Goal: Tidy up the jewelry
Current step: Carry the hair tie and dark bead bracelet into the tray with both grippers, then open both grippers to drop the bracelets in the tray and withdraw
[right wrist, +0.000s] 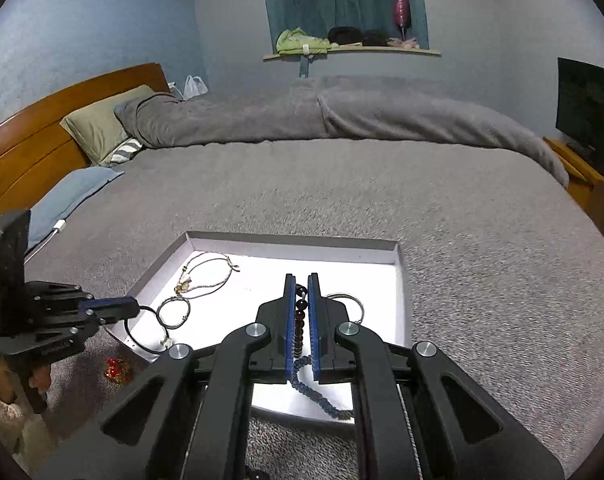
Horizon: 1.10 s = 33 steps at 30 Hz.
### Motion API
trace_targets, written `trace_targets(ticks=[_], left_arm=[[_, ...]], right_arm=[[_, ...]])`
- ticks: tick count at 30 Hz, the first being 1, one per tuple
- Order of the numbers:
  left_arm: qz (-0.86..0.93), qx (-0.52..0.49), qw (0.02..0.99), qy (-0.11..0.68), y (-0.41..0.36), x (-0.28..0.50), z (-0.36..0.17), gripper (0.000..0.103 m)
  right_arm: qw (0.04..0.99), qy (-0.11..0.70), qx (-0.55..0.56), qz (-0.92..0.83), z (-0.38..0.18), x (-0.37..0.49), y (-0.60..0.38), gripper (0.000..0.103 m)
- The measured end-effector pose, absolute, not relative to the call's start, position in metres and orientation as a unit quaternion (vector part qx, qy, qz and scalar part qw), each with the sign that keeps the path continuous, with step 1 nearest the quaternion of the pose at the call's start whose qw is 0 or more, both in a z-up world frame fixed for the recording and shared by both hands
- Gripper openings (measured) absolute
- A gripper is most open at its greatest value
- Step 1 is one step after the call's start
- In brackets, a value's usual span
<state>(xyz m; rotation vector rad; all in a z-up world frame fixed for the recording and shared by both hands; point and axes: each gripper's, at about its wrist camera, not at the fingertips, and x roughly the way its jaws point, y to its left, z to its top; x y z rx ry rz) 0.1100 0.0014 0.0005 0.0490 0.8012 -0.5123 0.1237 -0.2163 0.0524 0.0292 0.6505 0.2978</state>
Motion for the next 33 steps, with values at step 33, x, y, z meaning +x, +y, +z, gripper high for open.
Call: trace_targets(ticks=[33], left_arm=[[-0.228, 0.052, 0.879, 0.415, 0.003, 0.121, -0.025, 0.004]], right_arm=[[0.925, 0.377, 0.013, 0.045, 0.004, 0.229, -0.232, 0.007]])
